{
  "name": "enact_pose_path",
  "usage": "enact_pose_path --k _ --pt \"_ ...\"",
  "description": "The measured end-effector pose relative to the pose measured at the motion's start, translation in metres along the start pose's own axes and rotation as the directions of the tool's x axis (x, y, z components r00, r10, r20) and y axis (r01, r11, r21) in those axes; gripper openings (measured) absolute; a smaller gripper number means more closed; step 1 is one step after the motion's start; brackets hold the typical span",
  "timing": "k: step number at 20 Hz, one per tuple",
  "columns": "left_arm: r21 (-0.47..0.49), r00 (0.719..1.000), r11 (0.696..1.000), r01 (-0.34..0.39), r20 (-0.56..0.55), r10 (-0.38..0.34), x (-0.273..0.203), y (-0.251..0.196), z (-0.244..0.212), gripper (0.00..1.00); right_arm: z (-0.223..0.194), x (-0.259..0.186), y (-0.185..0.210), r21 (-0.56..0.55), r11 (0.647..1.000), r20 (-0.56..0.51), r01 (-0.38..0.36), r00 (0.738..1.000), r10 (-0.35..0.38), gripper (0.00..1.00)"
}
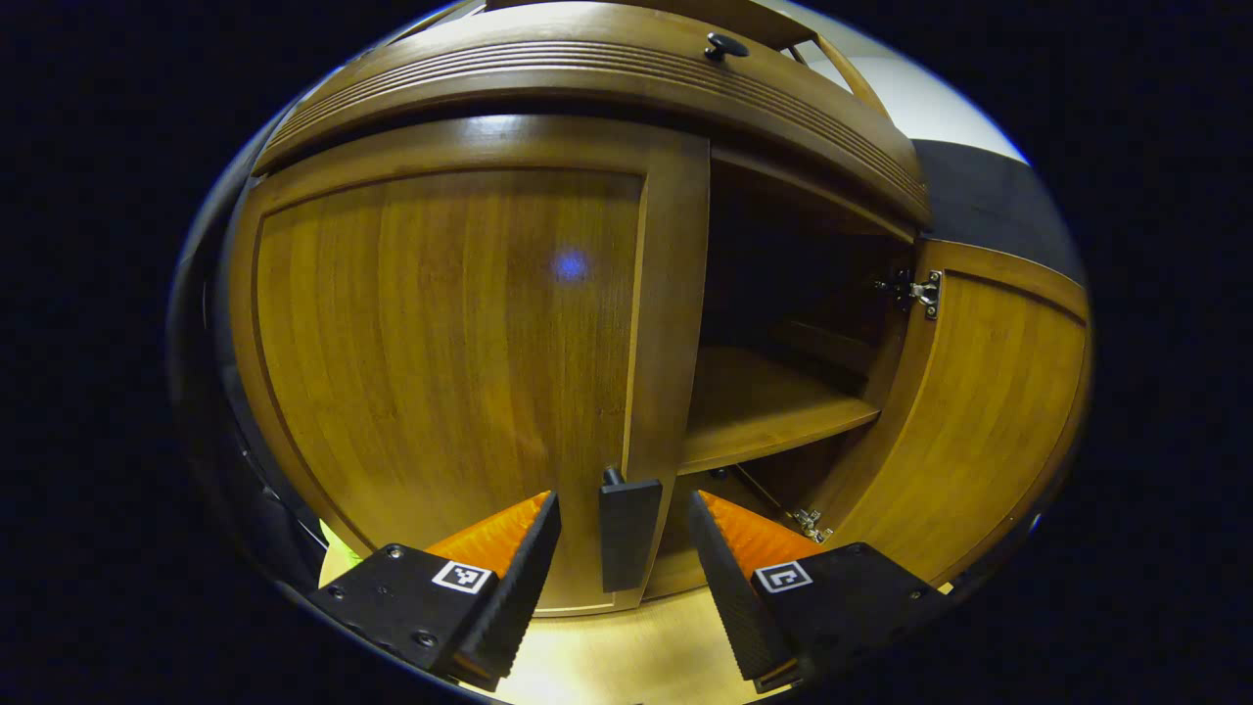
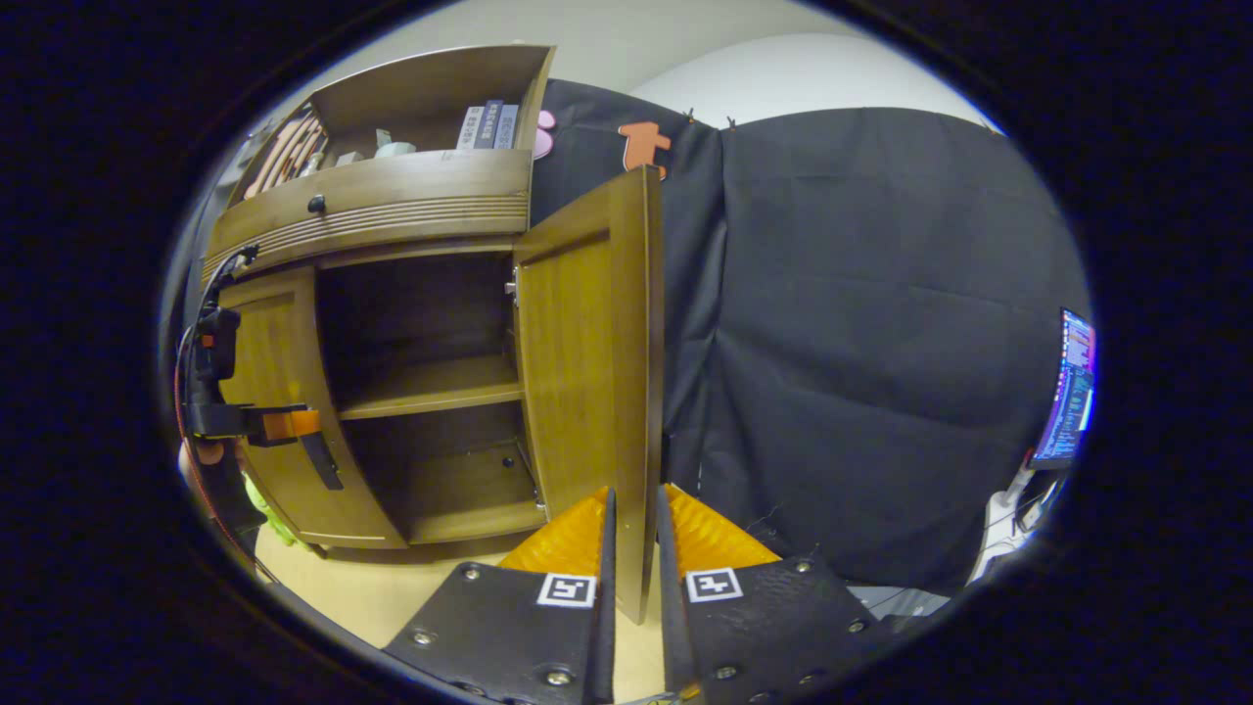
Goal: Open the right door of the double-door shoe cabinet with the right hand, and open the left door with the left hand.
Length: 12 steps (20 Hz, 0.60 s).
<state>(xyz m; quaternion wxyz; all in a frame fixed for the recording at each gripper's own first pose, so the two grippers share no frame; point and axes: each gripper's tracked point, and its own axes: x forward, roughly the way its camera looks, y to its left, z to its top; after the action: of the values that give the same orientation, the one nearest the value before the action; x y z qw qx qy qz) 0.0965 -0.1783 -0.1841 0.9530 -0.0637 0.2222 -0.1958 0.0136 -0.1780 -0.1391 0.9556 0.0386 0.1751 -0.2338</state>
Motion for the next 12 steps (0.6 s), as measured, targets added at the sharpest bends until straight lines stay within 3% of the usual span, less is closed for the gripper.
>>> enact_pose_path --k 3,6,7,8,9,12 --pt "0.000 1.000 1.000 -0.005 -0.020 0.005 0.007 -0.002 -0.005 0.70 0.002 -0.008 -0.009 -0.027 0.999 0.005 0.022 1.000 -0.022 0.19" --pt "0.006 0.999 0.999 -0.033 -0.010 0.033 0.004 0.003 -0.005 0.38 -0.004 -0.014 -0.014 -0.057 0.998 -0.005 0.032 0.999 -0.032 0.21" --pt "0.009 0.999 0.999 -0.036 -0.009 0.036 0.009 0.002 -0.008 0.34 -0.005 -0.017 -0.014 -0.068 0.997 -0.008 0.034 0.999 -0.035 0.21" --pt "0.010 0.999 0.999 -0.036 -0.003 0.036 0.008 0.003 -0.008 0.39 -0.006 -0.017 -0.015 -0.079 0.996 -0.012 0.033 0.999 -0.035 0.21" --pt "0.008 0.999 0.999 -0.033 0.008 0.033 0.008 0.004 -0.006 0.34 -0.006 -0.019 -0.014 -0.088 0.996 -0.015 0.031 0.999 -0.032 0.21" --pt "-0.005 1.000 1.000 -0.022 0.007 0.022 0.004 0.003 -0.008 0.31 -0.007 -0.018 -0.008 -0.103 0.995 -0.023 0.012 1.000 -0.014 0.20"
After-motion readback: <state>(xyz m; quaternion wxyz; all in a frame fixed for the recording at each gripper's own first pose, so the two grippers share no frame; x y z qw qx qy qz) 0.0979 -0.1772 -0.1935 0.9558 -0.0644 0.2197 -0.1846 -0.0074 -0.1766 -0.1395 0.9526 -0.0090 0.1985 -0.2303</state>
